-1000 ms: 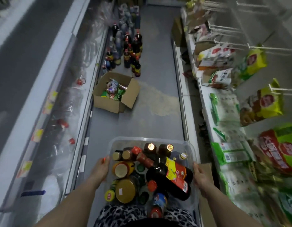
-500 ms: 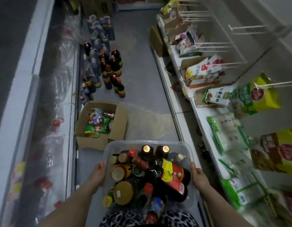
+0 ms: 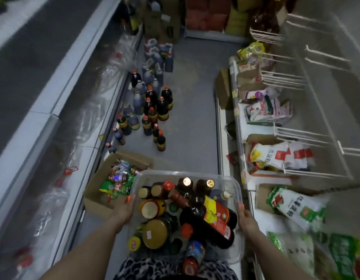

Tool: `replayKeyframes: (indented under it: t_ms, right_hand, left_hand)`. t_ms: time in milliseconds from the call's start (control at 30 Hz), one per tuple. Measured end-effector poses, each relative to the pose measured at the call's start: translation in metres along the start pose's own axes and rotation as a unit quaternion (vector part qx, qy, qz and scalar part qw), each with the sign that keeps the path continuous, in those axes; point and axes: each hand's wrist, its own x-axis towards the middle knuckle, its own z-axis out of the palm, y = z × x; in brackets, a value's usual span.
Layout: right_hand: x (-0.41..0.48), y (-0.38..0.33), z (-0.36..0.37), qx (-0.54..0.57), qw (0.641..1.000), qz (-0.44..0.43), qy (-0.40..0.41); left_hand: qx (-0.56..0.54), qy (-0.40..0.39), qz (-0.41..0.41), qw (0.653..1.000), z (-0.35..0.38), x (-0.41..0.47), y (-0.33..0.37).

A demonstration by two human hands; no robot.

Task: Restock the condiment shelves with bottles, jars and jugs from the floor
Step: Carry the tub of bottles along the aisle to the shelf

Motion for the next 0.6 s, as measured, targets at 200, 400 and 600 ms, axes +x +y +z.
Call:
replayKeyframes:
  t_ms: [200, 400, 600]
  right_hand:
    - [0.071, -0.090, 0.004, -0.035, 0.999, -0.023, -0.004]
    - [0.142, -0.203, -0.002, -0.062, 0.997, -0.043, 0.005]
    - [0.192, -0.291, 0.020, -0.081, 0.996, -0.009, -0.032]
  left_hand:
    - [0.003, 0.001, 0.000, 1.000, -0.005, 0.085, 0.070]
    - [-0.062, 0.012, -0.023, 0.998, -0.015, 0.155, 0.149]
    - [-0.023, 0.032, -0.057, 0.998, -0.040, 0.212, 0.193]
